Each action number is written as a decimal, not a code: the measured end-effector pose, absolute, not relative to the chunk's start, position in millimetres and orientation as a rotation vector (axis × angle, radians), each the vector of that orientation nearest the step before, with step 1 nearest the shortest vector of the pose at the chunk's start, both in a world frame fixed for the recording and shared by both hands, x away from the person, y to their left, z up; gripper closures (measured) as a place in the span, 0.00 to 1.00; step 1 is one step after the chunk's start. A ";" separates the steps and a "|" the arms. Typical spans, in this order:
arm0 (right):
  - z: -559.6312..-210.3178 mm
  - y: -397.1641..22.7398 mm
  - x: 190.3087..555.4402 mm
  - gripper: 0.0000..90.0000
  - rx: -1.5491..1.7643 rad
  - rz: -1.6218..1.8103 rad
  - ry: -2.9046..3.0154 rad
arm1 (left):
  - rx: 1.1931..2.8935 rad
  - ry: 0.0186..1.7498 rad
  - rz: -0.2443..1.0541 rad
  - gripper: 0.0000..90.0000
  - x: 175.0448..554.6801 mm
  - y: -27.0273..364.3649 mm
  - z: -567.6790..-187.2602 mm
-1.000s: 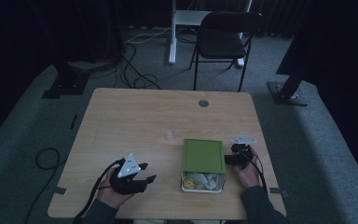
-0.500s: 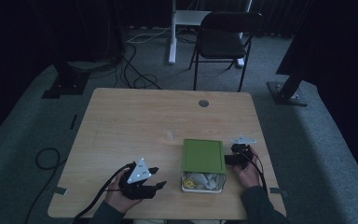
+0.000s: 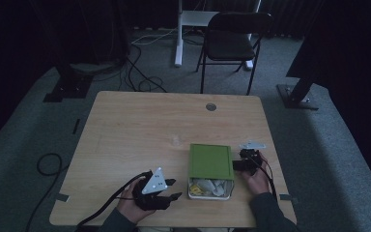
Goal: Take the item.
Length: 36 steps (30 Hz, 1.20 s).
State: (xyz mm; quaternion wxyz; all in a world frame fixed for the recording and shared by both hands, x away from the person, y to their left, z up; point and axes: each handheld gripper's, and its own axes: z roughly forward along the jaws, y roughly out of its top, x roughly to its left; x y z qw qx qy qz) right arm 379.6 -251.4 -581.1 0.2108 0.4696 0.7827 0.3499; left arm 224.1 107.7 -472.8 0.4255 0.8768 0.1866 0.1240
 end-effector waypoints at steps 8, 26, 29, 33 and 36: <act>-581.0 -251.5 379.5 0.14 1.305 0.971 2.176 | 2.212 0.391 0.265 0.63 223.3 85.3 -473.2; -581.0 -251.5 379.5 0.14 1.305 0.971 2.176 | 2.246 0.361 0.221 0.71 228.7 45.9 -499.3; -581.0 -251.5 379.5 0.14 1.305 0.971 2.176 | 2.262 0.369 0.225 0.71 229.1 40.3 -506.1; -581.0 -251.4 379.5 0.14 1.305 0.971 2.176 | 2.276 0.366 0.230 0.71 229.2 36.6 -510.4; -581.0 -251.4 379.4 0.14 1.306 0.971 2.176 | 2.287 0.352 0.229 0.71 230.0 30.4 -516.3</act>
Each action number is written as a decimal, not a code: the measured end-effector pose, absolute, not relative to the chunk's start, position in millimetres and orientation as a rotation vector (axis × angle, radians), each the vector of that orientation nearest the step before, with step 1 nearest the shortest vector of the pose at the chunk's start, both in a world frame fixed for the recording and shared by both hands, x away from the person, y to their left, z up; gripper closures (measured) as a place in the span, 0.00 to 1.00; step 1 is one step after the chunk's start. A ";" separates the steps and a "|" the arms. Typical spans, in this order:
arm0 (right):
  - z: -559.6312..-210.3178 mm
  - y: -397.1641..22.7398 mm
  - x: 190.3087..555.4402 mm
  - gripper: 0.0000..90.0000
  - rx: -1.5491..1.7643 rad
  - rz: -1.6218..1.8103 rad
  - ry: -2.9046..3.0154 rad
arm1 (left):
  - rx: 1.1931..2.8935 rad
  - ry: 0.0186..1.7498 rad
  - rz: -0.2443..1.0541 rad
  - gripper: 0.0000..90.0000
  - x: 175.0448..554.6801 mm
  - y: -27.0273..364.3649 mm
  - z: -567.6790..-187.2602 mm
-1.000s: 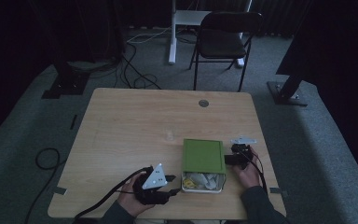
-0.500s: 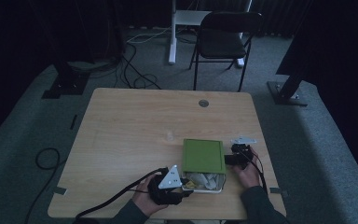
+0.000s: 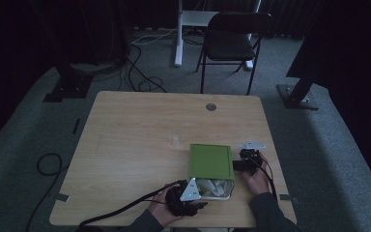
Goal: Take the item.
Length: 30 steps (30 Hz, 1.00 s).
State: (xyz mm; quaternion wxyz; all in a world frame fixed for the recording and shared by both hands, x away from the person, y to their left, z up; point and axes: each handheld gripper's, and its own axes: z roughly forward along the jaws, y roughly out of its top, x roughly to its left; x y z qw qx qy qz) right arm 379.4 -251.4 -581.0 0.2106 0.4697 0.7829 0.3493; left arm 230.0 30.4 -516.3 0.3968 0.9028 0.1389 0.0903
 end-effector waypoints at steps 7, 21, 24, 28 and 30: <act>-581.0 -251.4 379.4 0.14 1.305 0.971 2.176 | 2.290 0.348 0.260 0.72 231.1 27.1 -518.1; -581.0 -251.4 379.0 0.14 1.306 0.970 2.176 | 2.276 0.350 0.265 0.67 230.3 16.6 -522.0; -581.0 -251.4 379.0 0.14 1.306 0.970 2.176 | 2.302 0.345 0.274 0.66 230.4 12.7 -526.3; -581.0 -251.4 379.0 0.14 1.306 0.970 2.176 | 2.303 0.349 0.275 0.65 230.1 11.7 -526.6; -581.0 -251.4 379.0 0.14 1.306 0.970 2.176 | 2.309 0.344 0.266 0.65 228.5 13.8 -523.5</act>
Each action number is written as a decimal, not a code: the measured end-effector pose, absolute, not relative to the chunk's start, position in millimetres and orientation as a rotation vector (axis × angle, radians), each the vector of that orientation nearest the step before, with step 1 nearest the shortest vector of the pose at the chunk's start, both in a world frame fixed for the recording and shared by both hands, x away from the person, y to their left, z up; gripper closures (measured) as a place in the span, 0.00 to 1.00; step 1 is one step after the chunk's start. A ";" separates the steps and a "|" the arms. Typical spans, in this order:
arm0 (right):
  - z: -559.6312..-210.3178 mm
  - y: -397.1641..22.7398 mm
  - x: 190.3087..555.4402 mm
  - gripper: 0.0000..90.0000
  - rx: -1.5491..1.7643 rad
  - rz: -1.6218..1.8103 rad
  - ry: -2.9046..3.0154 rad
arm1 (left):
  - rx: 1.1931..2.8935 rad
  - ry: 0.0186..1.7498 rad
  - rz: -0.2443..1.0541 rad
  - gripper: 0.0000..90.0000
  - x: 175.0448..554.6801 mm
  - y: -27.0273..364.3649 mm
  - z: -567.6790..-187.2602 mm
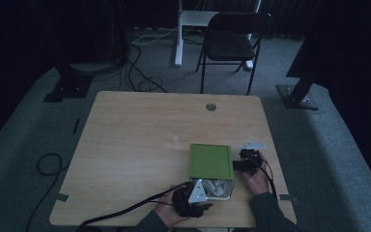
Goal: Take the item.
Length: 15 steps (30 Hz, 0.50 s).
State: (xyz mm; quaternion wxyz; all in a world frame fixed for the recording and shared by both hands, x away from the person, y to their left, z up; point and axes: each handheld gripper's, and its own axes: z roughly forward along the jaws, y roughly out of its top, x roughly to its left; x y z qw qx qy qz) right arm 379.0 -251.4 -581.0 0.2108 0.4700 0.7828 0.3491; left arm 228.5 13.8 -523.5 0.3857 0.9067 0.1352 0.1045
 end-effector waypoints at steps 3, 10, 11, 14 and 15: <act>-581.0 -251.4 379.0 0.14 1.306 0.970 2.176 | 2.313 0.340 0.255 0.66 226.4 14.4 -522.8; -581.0 -251.4 379.0 0.14 1.306 0.970 2.176 | 2.315 0.338 0.247 0.66 221.1 14.3 -522.8; -581.0 -251.4 379.0 0.14 1.306 0.970 2.176 | 2.312 0.339 0.244 0.66 220.1 14.2 -522.9; -581.0 -251.4 379.0 0.14 1.306 0.970 2.176 | 2.313 0.327 0.228 0.66 216.9 14.1 -522.3; -580.9 -251.4 379.0 0.14 1.307 0.970 2.176 | 2.310 0.326 0.222 0.67 215.8 14.0 -522.2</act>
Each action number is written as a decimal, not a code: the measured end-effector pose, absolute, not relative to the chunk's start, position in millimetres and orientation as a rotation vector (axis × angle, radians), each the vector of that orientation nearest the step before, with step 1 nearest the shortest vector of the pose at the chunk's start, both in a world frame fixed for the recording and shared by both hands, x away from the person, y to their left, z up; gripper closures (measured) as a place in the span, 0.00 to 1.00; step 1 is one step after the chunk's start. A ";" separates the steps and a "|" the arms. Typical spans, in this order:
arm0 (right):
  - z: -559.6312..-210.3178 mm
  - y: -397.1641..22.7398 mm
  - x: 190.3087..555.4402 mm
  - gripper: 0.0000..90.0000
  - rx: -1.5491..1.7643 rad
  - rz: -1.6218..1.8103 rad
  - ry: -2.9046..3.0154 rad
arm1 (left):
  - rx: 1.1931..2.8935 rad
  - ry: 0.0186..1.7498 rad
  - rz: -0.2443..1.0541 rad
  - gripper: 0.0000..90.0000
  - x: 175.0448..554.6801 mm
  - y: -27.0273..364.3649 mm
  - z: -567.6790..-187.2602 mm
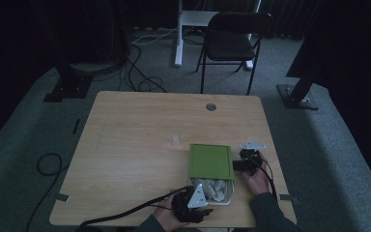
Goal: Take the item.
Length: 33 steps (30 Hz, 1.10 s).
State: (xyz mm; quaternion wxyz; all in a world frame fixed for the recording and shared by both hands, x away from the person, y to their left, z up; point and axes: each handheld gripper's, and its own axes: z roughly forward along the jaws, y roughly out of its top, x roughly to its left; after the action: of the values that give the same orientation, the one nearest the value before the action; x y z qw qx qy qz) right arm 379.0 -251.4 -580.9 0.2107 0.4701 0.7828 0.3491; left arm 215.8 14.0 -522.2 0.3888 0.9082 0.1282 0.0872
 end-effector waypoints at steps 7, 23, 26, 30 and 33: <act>-581.0 -251.4 379.0 0.14 1.306 0.970 2.176 | 2.228 0.325 0.185 0.69 211.2 18.2 -508.4; -580.9 -251.4 379.0 0.14 1.306 0.971 2.176 | 2.165 0.339 0.301 0.56 227.2 15.6 -479.5; -580.9 -251.4 379.0 0.14 1.306 0.970 2.176 | 2.189 0.332 0.312 0.56 231.5 12.3 -480.6; -580.9 -251.4 379.1 0.14 1.306 0.971 2.176 | 2.227 0.325 0.327 0.58 234.9 6.8 -485.6; -580.9 -251.4 379.1 0.14 1.306 0.970 2.176 | 2.234 0.320 0.340 0.58 237.0 4.4 -487.0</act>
State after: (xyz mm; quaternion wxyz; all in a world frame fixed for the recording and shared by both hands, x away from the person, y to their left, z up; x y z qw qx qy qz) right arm 379.1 -251.4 -580.9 0.2108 0.4700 0.7828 0.3491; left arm 237.0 4.4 -487.0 0.4166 0.8899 0.1273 0.1353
